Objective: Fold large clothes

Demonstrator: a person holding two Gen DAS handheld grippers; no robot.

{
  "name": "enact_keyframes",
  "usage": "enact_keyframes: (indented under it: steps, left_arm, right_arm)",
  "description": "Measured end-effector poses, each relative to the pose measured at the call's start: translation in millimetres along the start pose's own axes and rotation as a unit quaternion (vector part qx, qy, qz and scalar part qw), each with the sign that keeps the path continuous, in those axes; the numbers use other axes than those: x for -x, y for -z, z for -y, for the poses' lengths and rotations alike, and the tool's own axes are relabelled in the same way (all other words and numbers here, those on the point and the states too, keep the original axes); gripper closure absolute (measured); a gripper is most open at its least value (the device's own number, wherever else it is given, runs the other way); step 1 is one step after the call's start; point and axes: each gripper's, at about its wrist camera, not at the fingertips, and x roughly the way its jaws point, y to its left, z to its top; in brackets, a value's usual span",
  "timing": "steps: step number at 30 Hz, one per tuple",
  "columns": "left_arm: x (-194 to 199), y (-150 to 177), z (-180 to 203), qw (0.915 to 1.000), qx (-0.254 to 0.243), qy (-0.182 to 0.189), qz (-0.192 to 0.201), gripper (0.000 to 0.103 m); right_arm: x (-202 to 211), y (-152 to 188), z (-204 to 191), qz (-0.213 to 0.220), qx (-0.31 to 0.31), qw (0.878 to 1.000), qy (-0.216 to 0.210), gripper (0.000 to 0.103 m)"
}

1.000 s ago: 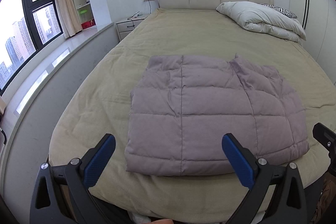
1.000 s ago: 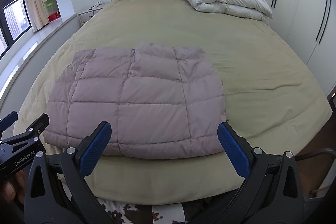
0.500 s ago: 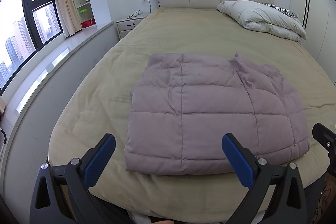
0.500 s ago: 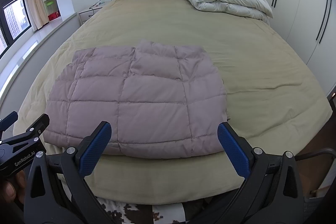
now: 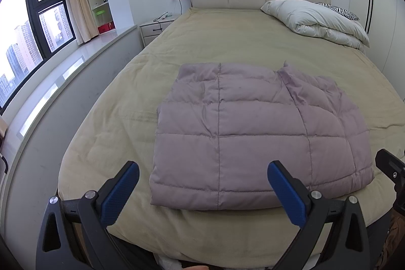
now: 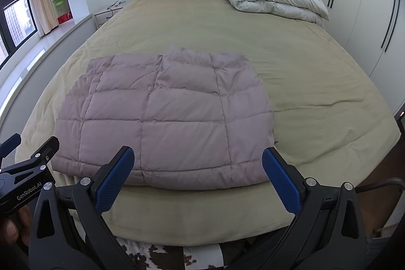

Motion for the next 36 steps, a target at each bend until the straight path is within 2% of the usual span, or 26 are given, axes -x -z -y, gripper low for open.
enact_keyframes:
  steps: [36]
  left_arm:
    - [-2.9,2.6,0.2,1.0,-0.003,0.001,-0.004,0.0]
  right_arm:
    - [-1.6,1.1,-1.8,-0.004,0.001,1.0,0.0,0.0]
